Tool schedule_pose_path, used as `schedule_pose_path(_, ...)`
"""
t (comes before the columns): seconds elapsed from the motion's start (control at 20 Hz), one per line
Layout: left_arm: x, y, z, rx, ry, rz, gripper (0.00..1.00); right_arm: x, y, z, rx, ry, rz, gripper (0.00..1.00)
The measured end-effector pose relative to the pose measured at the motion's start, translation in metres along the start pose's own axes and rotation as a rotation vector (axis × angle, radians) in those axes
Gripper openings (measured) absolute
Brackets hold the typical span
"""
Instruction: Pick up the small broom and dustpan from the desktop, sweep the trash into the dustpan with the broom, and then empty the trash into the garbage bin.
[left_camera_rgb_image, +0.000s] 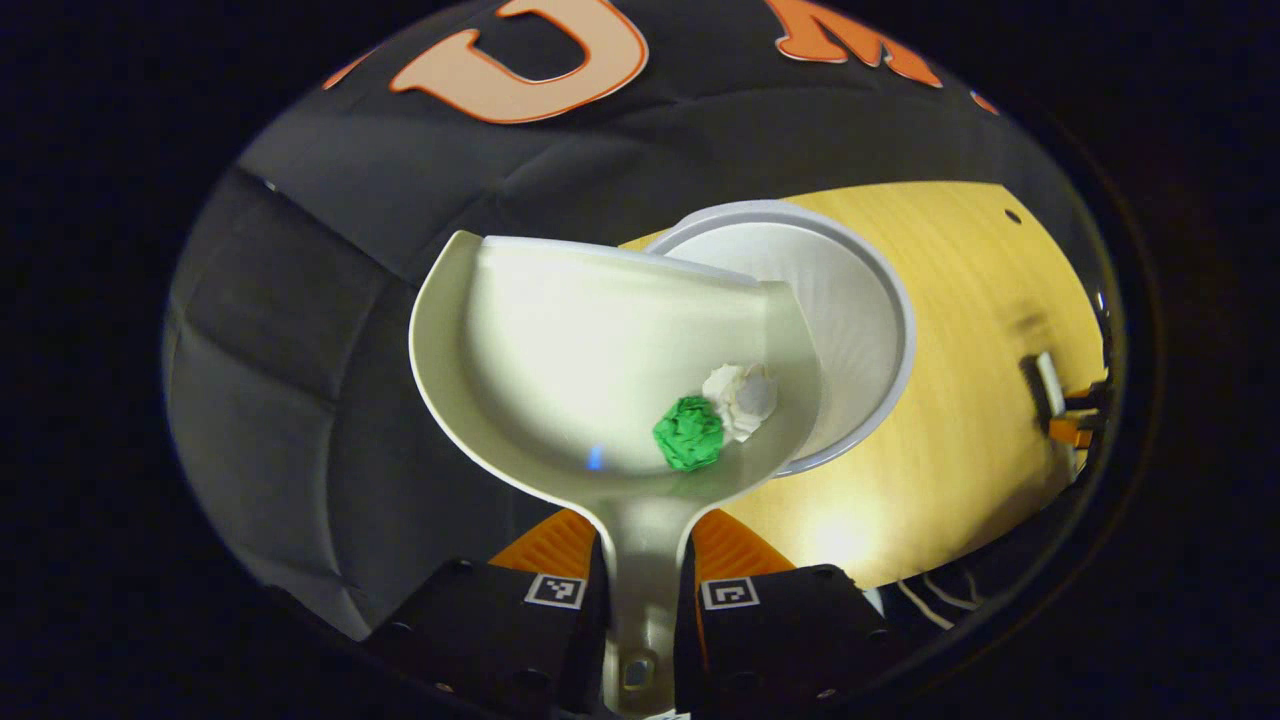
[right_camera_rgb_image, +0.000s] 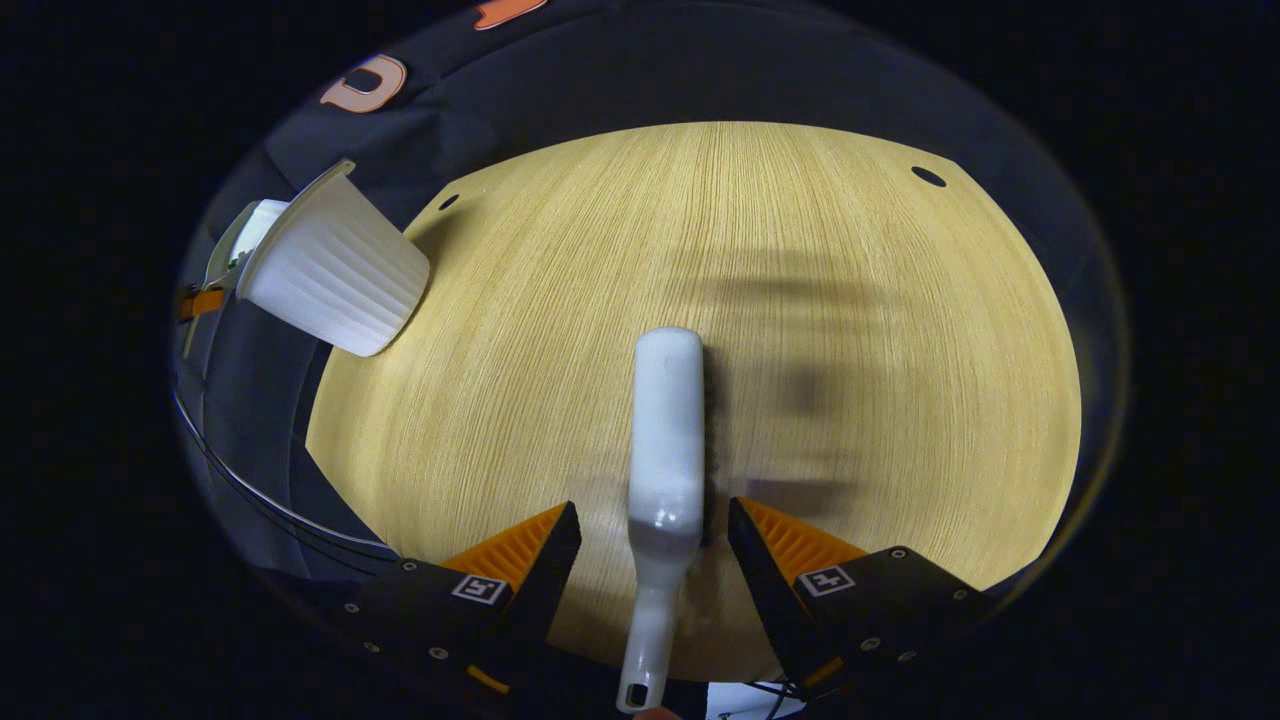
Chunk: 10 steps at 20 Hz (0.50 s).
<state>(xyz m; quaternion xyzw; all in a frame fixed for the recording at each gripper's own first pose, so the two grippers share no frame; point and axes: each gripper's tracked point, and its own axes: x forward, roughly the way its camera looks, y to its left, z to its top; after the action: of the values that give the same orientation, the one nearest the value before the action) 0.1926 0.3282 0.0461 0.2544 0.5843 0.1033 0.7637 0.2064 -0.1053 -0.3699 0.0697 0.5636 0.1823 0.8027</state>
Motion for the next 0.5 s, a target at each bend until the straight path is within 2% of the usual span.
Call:
schedule_pose_path(0.2, 0.000, 0.019, 0.005, 0.250, 0.005, 0.161, 0.28, -0.002, -0.001, 0.001, 0.008, -0.007, -0.009, 0.91)
schedule_pose_path(0.45, 0.001, 0.058, 0.018, 0.593, 0.008, 0.481, 0.28, -0.003, -0.001, -0.001, 0.006, -0.014, -0.009, 0.93)
schedule_pose_path(0.5, 0.005, 0.062, 0.020, 0.627, 0.002, 0.516, 0.28, -0.004, -0.001, -0.001, 0.006, -0.017, -0.008, 0.94)
